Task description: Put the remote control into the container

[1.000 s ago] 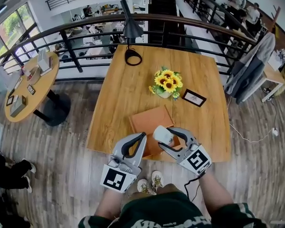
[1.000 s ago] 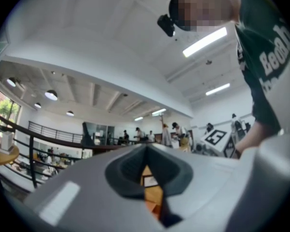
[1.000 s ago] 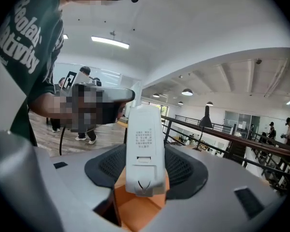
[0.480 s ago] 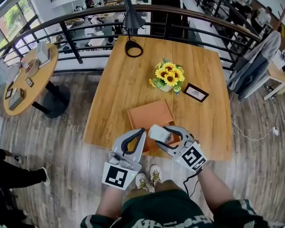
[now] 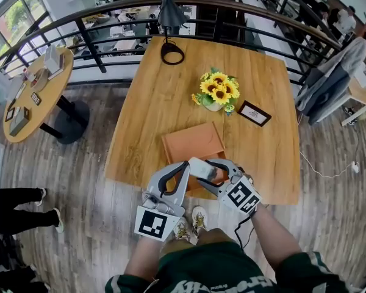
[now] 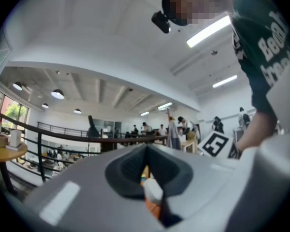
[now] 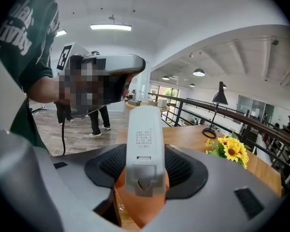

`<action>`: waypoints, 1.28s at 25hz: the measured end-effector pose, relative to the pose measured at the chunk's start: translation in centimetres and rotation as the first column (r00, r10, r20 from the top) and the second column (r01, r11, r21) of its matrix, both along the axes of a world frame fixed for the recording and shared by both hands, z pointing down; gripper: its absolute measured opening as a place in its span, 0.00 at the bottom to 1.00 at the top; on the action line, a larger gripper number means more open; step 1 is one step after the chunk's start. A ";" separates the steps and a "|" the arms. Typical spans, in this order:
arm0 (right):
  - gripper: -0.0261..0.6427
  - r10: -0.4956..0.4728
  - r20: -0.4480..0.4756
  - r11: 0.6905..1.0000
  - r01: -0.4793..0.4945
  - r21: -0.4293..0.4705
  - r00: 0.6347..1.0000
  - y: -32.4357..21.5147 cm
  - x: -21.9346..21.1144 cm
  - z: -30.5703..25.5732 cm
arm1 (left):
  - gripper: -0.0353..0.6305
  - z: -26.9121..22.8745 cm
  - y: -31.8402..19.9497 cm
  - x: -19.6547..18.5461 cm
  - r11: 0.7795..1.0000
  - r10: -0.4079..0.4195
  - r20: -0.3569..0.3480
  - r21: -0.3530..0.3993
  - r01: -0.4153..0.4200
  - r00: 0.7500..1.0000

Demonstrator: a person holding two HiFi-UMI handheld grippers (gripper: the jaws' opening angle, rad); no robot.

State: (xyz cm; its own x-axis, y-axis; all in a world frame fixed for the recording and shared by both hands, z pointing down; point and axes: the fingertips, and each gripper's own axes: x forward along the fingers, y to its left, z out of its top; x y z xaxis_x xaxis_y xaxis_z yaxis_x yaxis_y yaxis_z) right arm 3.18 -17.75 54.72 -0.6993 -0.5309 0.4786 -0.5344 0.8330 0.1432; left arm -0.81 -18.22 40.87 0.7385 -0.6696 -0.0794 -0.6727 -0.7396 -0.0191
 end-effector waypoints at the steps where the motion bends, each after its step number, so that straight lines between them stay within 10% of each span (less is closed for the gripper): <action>1: 0.42 -0.003 -0.009 1.000 0.003 -0.008 1.000 -0.2 0.1 0.4 | 0.05 0.1 -0.1 0.0 1.000 -0.007 0.002 -0.001 0.007 1.000; 32: 0.42 -0.155 -0.214 0.969 0.107 -0.221 0.964 -1.0 0.9 12.1 | 0.05 4.6 -4.4 -0.8 0.991 -0.111 0.033 -0.069 0.113 0.993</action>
State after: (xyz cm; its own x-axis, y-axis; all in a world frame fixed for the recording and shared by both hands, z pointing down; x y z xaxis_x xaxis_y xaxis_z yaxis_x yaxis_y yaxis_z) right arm 4.05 -18.79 66.80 -0.6157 -0.3150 0.7222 -0.3916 0.9177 0.0665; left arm -1.65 -22.58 45.44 0.6600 -0.7512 -0.0087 -0.7512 -0.6600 0.0093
